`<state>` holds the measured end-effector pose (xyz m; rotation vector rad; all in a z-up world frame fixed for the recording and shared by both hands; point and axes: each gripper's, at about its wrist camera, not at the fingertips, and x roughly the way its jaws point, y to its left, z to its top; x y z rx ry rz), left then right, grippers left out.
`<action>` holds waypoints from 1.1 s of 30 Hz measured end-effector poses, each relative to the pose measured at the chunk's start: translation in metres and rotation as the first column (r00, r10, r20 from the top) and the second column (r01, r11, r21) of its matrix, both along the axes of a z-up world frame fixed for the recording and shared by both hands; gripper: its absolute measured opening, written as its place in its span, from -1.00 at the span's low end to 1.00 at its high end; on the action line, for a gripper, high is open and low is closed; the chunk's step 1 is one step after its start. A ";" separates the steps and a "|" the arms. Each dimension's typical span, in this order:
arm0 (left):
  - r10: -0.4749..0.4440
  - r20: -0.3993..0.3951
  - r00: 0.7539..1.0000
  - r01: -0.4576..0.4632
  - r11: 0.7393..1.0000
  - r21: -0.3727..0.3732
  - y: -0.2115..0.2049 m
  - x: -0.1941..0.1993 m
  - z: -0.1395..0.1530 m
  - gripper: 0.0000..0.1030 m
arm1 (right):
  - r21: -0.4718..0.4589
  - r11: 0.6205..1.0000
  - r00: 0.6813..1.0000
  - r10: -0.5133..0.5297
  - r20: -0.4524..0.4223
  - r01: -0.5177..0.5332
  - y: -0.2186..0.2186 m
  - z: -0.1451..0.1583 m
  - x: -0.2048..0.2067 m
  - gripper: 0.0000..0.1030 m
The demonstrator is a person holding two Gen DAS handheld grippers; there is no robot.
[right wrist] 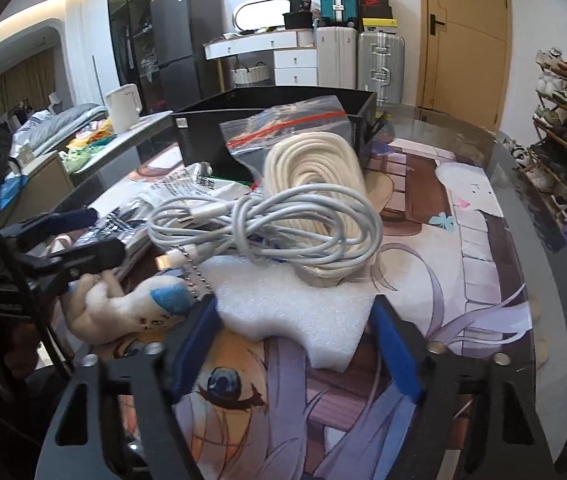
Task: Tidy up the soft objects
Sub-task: 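Move left tool to the adidas rope bag while right tool approaches the white foam block, then close left gripper on the adidas rope bag while right gripper closes on the foam block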
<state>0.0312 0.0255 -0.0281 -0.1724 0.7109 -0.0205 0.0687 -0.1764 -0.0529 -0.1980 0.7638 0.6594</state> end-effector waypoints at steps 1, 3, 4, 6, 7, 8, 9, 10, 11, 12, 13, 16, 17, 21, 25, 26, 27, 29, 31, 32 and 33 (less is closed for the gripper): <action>-0.004 0.000 1.000 0.004 1.000 0.005 -0.001 0.000 0.000 0.95 | 0.004 1.000 1.000 -0.002 0.002 0.002 -0.001 0.000 0.000 0.44; -0.019 -0.002 1.000 0.019 1.000 0.009 -0.003 0.000 0.000 0.89 | 0.008 1.000 1.000 -0.002 0.006 0.002 -0.004 -0.001 -0.002 0.43; -0.032 -0.011 0.999 0.032 0.999 0.003 -0.005 0.001 -0.001 0.82 | 0.007 1.000 1.000 0.000 0.009 0.000 -0.006 -0.001 -0.004 0.43; -0.038 -0.020 0.999 0.037 0.999 -0.012 -0.005 0.002 0.000 0.73 | 0.008 1.000 1.000 -0.003 0.012 0.003 -0.009 -0.001 -0.005 0.43; -0.038 -0.023 0.999 0.038 0.999 -0.007 -0.006 0.002 0.000 0.69 | 0.010 1.000 1.000 -0.005 0.013 0.005 -0.011 -0.001 -0.006 0.43; -0.039 -0.026 0.999 0.039 0.999 -0.005 -0.007 0.002 0.000 0.65 | 0.009 1.000 1.000 -0.009 0.015 0.009 -0.013 -0.002 -0.007 0.42; -0.042 -0.028 0.999 0.042 0.999 -0.008 -0.008 0.002 0.001 0.62 | 0.009 1.000 1.000 -0.011 0.017 0.011 -0.015 -0.002 -0.008 0.42; -0.046 -0.030 0.998 0.046 0.999 -0.006 -0.009 0.002 0.001 0.56 | 0.010 1.000 1.000 -0.014 0.019 0.014 -0.017 -0.002 -0.009 0.42; -0.049 -0.034 0.998 0.049 0.999 -0.002 -0.011 0.002 0.002 0.45 | 0.010 1.000 1.000 -0.017 0.020 0.016 -0.018 -0.002 -0.009 0.42; -0.050 -0.038 0.998 0.051 0.999 0.003 -0.013 0.002 0.002 0.40 | 0.010 1.000 1.000 -0.019 0.021 0.018 -0.020 -0.002 -0.010 0.42; -0.054 -0.042 0.998 0.055 0.998 0.011 -0.015 0.002 0.003 0.31 | 0.011 1.000 1.000 -0.021 0.022 0.020 -0.021 -0.001 -0.011 0.42; -0.064 -0.047 0.997 0.065 0.998 0.014 -0.018 0.001 0.004 0.12 | 0.016 0.999 0.999 -0.029 0.025 0.028 -0.026 0.000 -0.013 0.42; -0.064 -0.046 0.997 0.064 0.998 0.014 -0.018 0.000 0.004 0.09 | 0.018 0.999 0.999 -0.031 0.026 0.030 -0.027 0.000 -0.014 0.42; -0.069 -0.043 0.997 0.069 0.998 0.010 -0.018 -0.001 0.006 0.00 | 0.024 0.999 0.999 -0.033 0.034 0.032 -0.032 0.002 -0.016 0.42; -0.078 -0.039 0.996 0.078 0.997 0.002 -0.020 -0.003 0.008 -0.07 | 0.030 0.999 0.998 -0.033 0.047 0.031 -0.034 0.004 -0.017 0.42; -0.078 -0.039 0.996 0.078 0.997 0.001 -0.019 -0.003 0.008 -0.07 | 0.033 0.999 0.998 -0.034 0.051 0.032 -0.034 0.004 -0.018 0.42; -0.079 -0.038 0.996 0.079 0.997 -0.002 -0.018 -0.002 0.008 -0.07 | 0.034 0.999 0.998 -0.034 0.052 0.033 -0.034 0.005 -0.018 0.42; -0.080 -0.034 0.996 0.079 0.997 -0.010 -0.017 -0.004 0.009 -0.09 | 0.040 0.999 0.998 -0.036 0.058 0.034 -0.035 0.006 -0.018 0.42; -0.078 -0.028 0.997 0.077 0.997 -0.016 -0.015 -0.005 0.011 -0.09 | 0.047 0.998 0.997 -0.036 0.063 0.033 -0.037 0.008 -0.020 0.41; -0.077 -0.025 0.997 0.076 0.997 -0.015 -0.014 -0.006 0.011 -0.09 | 0.049 0.998 0.997 -0.037 0.068 0.034 -0.037 0.009 -0.021 0.41; -0.076 -0.020 0.997 0.075 0.997 -0.016 -0.014 -0.007 0.012 -0.10 | 0.053 0.998 0.997 -0.038 0.072 0.034 -0.038 0.010 -0.022 0.41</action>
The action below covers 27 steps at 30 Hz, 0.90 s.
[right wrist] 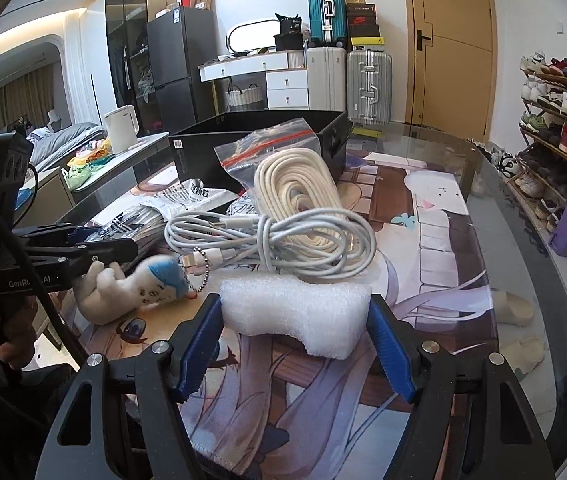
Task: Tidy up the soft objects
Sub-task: 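Close left gripper on the adidas rope bag while right gripper closes on the foam block, then lift the adidas bag with left tool while right tool carries the foam block over the black box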
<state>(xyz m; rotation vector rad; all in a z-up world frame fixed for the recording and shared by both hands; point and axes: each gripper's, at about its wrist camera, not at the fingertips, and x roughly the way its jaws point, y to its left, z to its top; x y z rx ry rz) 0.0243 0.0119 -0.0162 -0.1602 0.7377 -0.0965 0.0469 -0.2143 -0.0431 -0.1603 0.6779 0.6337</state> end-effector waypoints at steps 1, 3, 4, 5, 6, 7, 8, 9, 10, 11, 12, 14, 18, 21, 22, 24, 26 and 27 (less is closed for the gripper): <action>0.000 0.003 1.000 0.000 1.000 -0.002 0.002 -0.001 0.000 -0.10 | 0.004 1.000 1.000 0.000 0.004 0.000 -0.001 0.001 -0.001 0.41; -0.001 0.012 1.000 0.001 1.000 -0.003 0.002 -0.003 0.002 -0.11 | 0.008 1.000 1.000 -0.001 0.011 0.001 -0.003 0.002 -0.003 0.40; -0.001 0.016 1.000 0.002 1.000 -0.003 0.003 -0.004 0.003 -0.11 | 0.010 1.000 1.000 -0.004 0.016 0.004 -0.004 0.003 -0.003 0.40; -0.003 0.017 1.000 0.003 1.000 -0.003 0.003 -0.004 0.004 -0.11 | 0.013 1.000 1.000 -0.006 0.019 0.006 -0.006 0.004 -0.004 0.40; -0.002 0.018 1.000 0.002 1.000 -0.001 0.002 -0.004 0.005 -0.12 | 0.016 1.000 1.000 -0.007 0.019 0.007 -0.007 0.004 -0.005 0.40; -0.001 0.021 1.000 0.001 1.000 -0.001 0.003 -0.006 0.004 -0.12 | 0.020 1.000 1.000 -0.009 0.021 0.009 -0.009 0.005 -0.006 0.40; -0.001 0.021 1.000 0.001 1.000 -0.003 0.004 -0.007 0.004 -0.12 | 0.026 1.000 1.000 -0.013 0.024 0.012 -0.011 0.006 -0.006 0.40; 0.000 0.021 1.000 0.000 1.000 -0.002 0.003 -0.007 0.004 -0.12 | 0.031 0.999 1.000 -0.014 0.025 0.013 -0.013 0.007 -0.008 0.39; 0.002 0.022 1.000 -0.002 1.000 -0.002 0.004 -0.008 0.005 -0.12 | 0.036 0.999 1.000 -0.016 0.027 0.015 -0.015 0.008 -0.009 0.39; 0.003 0.021 1.000 -0.003 1.000 -0.002 0.005 -0.009 0.006 -0.12 | 0.038 0.999 0.999 -0.019 0.030 0.018 -0.017 0.009 -0.009 0.39; 0.005 0.022 1.000 -0.005 1.000 -0.002 0.006 -0.009 0.006 -0.12 | 0.039 0.999 0.999 -0.022 0.033 0.021 -0.019 0.010 -0.009 0.39; 0.011 0.025 1.000 -0.011 1.000 -0.002 0.007 -0.011 0.007 -0.12 | 0.044 0.999 0.999 -0.030 0.036 0.028 -0.023 0.012 -0.011 0.39; 0.028 0.026 0.999 -0.028 1.000 0.001 0.013 -0.016 0.008 -0.12 | 0.054 0.998 0.998 -0.046 0.042 0.044 -0.030 0.015 -0.011 0.39; 0.044 0.034 0.998 -0.044 0.999 0.006 0.018 -0.021 0.011 -0.12 | 0.059 0.997 0.997 -0.055 0.048 0.052 -0.034 0.016 -0.012 0.39; 0.050 0.038 0.998 -0.050 0.999 0.010 0.019 -0.023 0.012 -0.12 | 0.062 0.997 0.997 -0.057 0.051 0.053 -0.035 0.017 -0.012 0.39; 0.062 0.043 0.997 -0.063 0.998 0.012 0.023 -0.027 0.013 -0.12 | 0.069 0.996 0.996 -0.061 0.060 0.057 -0.036 0.019 -0.013 0.39; 0.072 0.052 0.996 -0.073 0.997 0.009 0.027 -0.029 0.016 -0.12 | 0.074 0.996 0.996 -0.064 0.067 0.059 -0.037 0.022 -0.013 0.39; 0.074 0.056 0.996 -0.075 0.997 0.010 0.029 -0.029 0.018 -0.12 | 0.077 0.995 0.995 -0.065 0.070 0.060 -0.038 0.023 -0.014 0.39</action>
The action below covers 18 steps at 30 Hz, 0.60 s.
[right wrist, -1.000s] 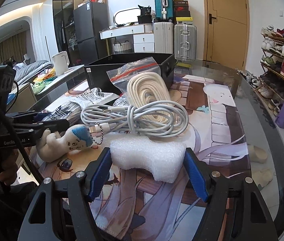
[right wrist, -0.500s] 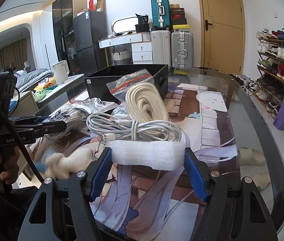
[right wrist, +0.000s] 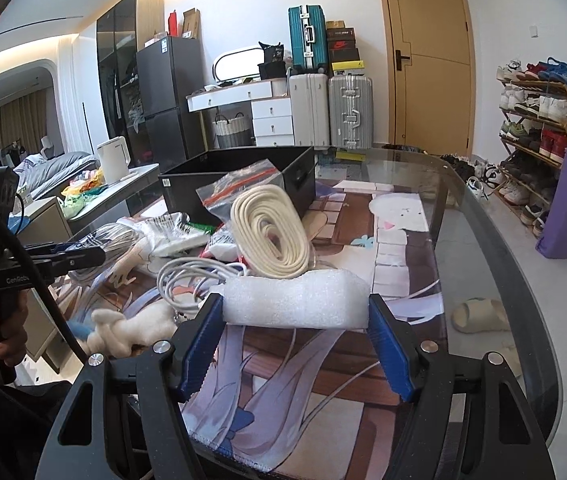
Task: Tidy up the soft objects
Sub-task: 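Lift the adidas bag with left tool while right tool carries the foam block over the black box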
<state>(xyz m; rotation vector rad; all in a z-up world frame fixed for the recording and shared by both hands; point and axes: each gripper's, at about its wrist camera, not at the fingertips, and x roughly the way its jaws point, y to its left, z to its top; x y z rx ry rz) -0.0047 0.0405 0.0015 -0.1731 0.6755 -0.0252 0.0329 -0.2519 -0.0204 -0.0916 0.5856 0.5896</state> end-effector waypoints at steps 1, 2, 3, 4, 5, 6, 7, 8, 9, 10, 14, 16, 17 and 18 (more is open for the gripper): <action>0.003 0.009 1.000 -0.003 1.000 0.001 0.001 -0.001 0.002 -0.12 | 0.003 1.000 1.000 -0.003 0.008 0.003 -0.001 0.002 -0.001 0.39; 0.003 0.015 1.000 -0.003 1.000 0.000 0.001 -0.002 0.004 -0.12 | 0.007 1.000 1.000 -0.003 0.010 0.003 -0.002 0.003 -0.001 0.39; 0.002 0.022 1.000 -0.002 1.000 -0.001 0.002 -0.002 0.006 -0.12 | 0.009 1.000 1.000 -0.004 0.012 0.004 -0.002 0.004 -0.002 0.39; 0.001 0.028 1.000 -0.001 1.000 -0.001 0.002 -0.004 0.008 -0.12 | 0.011 1.000 1.000 -0.006 0.018 0.005 -0.002 0.005 -0.002 0.39; 0.000 0.036 0.999 0.000 1.000 -0.001 0.002 -0.004 0.010 -0.12 | 0.014 1.000 1.000 -0.005 0.021 0.005 -0.003 0.006 -0.002 0.39; -0.002 0.043 0.999 0.002 1.000 -0.001 0.002 -0.005 0.012 -0.12 | 0.016 1.000 1.000 -0.004 0.024 0.004 -0.003 0.008 -0.002 0.39; -0.006 0.049 0.999 0.006 1.000 -0.003 0.001 -0.006 0.014 -0.12 | 0.018 1.000 1.000 -0.005 0.028 0.004 -0.003 0.009 -0.002 0.39; -0.010 0.054 0.999 0.010 1.000 -0.007 0.001 -0.007 0.016 -0.12 | 0.020 1.000 1.000 -0.003 0.031 0.002 -0.003 0.010 -0.002 0.39; -0.012 0.057 0.998 0.013 1.000 -0.008 0.001 -0.007 0.017 -0.12 | 0.020 1.000 0.999 -0.002 0.035 0.001 -0.002 0.012 -0.002 0.39; -0.013 0.061 0.998 0.014 1.000 -0.008 0.001 -0.008 0.019 -0.12 | 0.021 1.000 0.999 -0.002 0.042 0.001 -0.002 0.013 -0.003 0.39; -0.018 0.083 0.996 0.018 1.000 -0.001 -0.001 -0.010 0.026 -0.12 | 0.023 1.000 0.998 0.012 0.062 -0.014 0.002 0.019 -0.005 0.39; -0.020 0.094 0.995 0.019 1.000 0.003 -0.002 -0.009 0.031 -0.12 | 0.023 1.000 0.997 0.019 0.070 -0.021 0.005 0.023 -0.005 0.39; -0.020 0.097 0.995 0.020 1.000 0.006 -0.003 -0.009 0.032 -0.12 | 0.023 0.999 0.997 0.024 0.075 -0.026 0.006 0.025 -0.005 0.39; -0.021 0.101 0.995 0.020 1.000 0.009 -0.004 -0.008 0.034 -0.12 | 0.022 0.999 0.996 0.028 0.079 -0.030 0.007 0.027 -0.004 0.39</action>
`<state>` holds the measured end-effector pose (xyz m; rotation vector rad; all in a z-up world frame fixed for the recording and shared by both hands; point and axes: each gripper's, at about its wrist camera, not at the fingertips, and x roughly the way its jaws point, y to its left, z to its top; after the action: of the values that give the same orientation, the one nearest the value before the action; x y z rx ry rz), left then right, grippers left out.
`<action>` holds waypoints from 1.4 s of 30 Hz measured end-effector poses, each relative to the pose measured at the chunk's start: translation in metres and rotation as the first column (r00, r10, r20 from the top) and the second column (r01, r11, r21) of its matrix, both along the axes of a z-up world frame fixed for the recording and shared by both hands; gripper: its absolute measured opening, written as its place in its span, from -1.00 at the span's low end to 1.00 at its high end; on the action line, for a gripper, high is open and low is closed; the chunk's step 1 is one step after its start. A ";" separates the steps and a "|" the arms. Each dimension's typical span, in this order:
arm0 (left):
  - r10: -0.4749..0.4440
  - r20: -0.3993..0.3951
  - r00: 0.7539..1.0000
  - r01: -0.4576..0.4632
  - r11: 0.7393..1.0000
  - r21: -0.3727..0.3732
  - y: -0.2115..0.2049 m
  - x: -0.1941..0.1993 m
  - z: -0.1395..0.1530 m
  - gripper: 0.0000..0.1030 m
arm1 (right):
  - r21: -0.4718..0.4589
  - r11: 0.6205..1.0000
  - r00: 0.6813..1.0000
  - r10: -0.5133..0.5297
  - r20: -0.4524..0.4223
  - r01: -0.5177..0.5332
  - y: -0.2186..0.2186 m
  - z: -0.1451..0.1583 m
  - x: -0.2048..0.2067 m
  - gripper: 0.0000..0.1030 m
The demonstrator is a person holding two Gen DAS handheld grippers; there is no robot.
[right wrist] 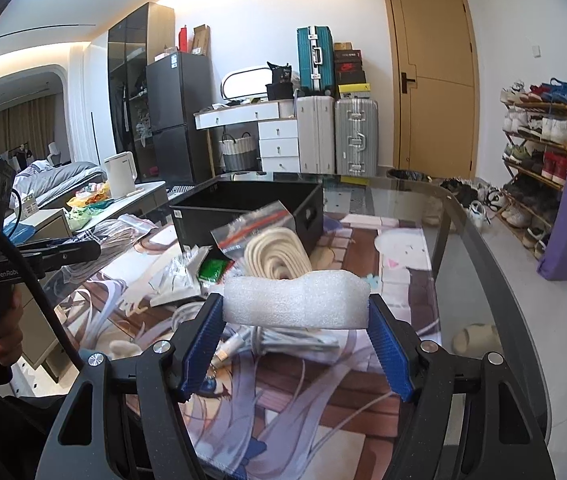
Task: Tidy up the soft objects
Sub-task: 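Lift the adidas bag with left tool while right tool carries the foam block over the black box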
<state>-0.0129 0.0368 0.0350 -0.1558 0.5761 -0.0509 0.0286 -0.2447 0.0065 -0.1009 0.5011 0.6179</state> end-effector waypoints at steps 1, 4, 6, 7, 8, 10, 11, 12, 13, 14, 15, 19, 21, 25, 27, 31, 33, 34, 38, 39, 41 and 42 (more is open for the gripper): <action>0.000 0.003 1.000 0.000 1.000 0.002 -0.001 0.001 0.001 -0.12 | 0.000 1.000 1.000 0.002 0.004 -0.002 0.001 0.002 0.000 0.39; -0.002 0.012 1.000 0.002 1.000 0.006 -0.002 0.003 0.004 -0.12 | 0.002 1.000 1.000 0.013 0.019 -0.013 0.004 0.008 0.001 0.39; -0.003 0.016 1.000 0.003 1.000 0.009 -0.003 0.005 0.006 -0.12 | -0.001 1.000 1.000 0.018 0.025 -0.018 0.006 0.012 0.002 0.39; -0.004 0.017 1.000 0.004 1.000 0.011 -0.003 0.007 0.007 -0.12 | -0.001 1.000 0.999 0.021 0.026 -0.021 0.008 0.013 0.004 0.39; -0.005 0.018 1.000 0.005 1.000 0.012 -0.003 0.009 0.008 -0.12 | -0.001 1.000 0.999 0.024 0.030 -0.024 0.011 0.016 0.006 0.39; -0.005 0.020 1.000 0.005 1.000 0.015 -0.004 0.013 0.009 -0.12 | -0.003 1.000 0.999 0.027 0.030 -0.027 0.013 0.019 0.009 0.39; -0.006 0.020 1.000 0.006 1.000 0.018 -0.004 0.016 0.010 -0.12 | -0.005 1.000 0.999 0.028 0.030 -0.028 0.015 0.020 0.010 0.39; -0.007 0.022 1.000 0.007 1.000 0.022 -0.004 0.017 0.010 -0.12 | -0.005 1.000 0.999 0.031 0.030 -0.031 0.016 0.020 0.011 0.39; -0.006 0.025 1.000 0.005 1.000 0.027 -0.004 0.019 0.011 -0.12 | -0.004 0.999 0.999 0.034 0.031 -0.034 0.016 0.021 0.012 0.39; -0.003 0.028 1.000 0.003 1.000 0.031 -0.004 0.021 0.011 -0.12 | -0.003 0.999 0.999 0.036 0.032 -0.036 0.017 0.022 0.013 0.39; -0.002 0.031 1.000 0.001 0.999 0.032 -0.004 0.023 0.013 -0.12 | -0.003 0.999 0.999 0.039 0.033 -0.039 0.019 0.023 0.014 0.39; 0.005 0.047 0.999 -0.007 0.999 0.037 -0.004 0.032 0.017 -0.12 | 0.006 0.999 0.998 0.047 0.040 -0.047 0.023 0.029 0.019 0.39; 0.010 0.055 0.998 -0.013 0.999 0.043 -0.004 0.036 0.020 -0.12 | 0.012 0.999 0.998 0.049 0.044 -0.049 0.025 0.032 0.022 0.39; 0.017 0.075 0.997 -0.021 0.998 0.056 -0.004 0.046 0.027 -0.12 | 0.012 0.998 0.997 0.058 0.055 -0.058 0.029 0.039 0.027 0.39; 0.020 0.084 0.996 -0.025 0.998 0.062 -0.005 0.051 0.030 -0.12 | 0.010 0.998 0.996 0.061 0.064 -0.062 0.031 0.043 0.029 0.39; 0.021 0.093 0.995 -0.027 0.997 0.068 -0.007 0.062 0.034 -0.12 | 0.010 0.998 0.996 0.061 0.071 -0.062 0.035 0.049 0.037 0.39; 0.020 0.093 0.995 -0.026 0.997 0.072 -0.009 0.068 0.035 -0.12 | 0.010 0.998 0.995 0.060 0.074 -0.061 0.037 0.052 0.041 0.39; 0.020 0.094 0.995 -0.026 0.997 0.072 -0.009 0.070 0.035 -0.12 | 0.010 0.998 0.995 0.060 0.077 -0.060 0.038 0.053 0.042 0.39; 0.018 0.094 0.995 -0.025 0.996 0.080 -0.011 0.081 0.036 -0.11 | 0.005 0.998 0.995 0.061 0.082 -0.062 0.044 0.059 0.052 0.39; 0.016 0.094 0.995 -0.024 0.996 0.084 -0.012 0.084 0.037 -0.11 | 0.002 0.998 0.995 0.062 0.082 -0.062 0.046 0.061 0.055 0.39; 0.017 0.095 0.995 -0.026 0.995 0.095 -0.013 0.089 0.037 -0.11 | -0.006 0.998 0.995 0.060 0.082 -0.059 0.049 0.062 0.061 0.39; 0.017 0.093 0.995 -0.026 0.995 0.096 -0.013 0.092 0.037 -0.11 | -0.011 0.998 0.995 0.059 0.081 -0.058 0.050 0.062 0.064 0.39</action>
<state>0.0793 0.0238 0.0719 -0.0648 0.4834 -0.0090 0.0922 -0.1946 0.0689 -0.1485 0.4235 0.6667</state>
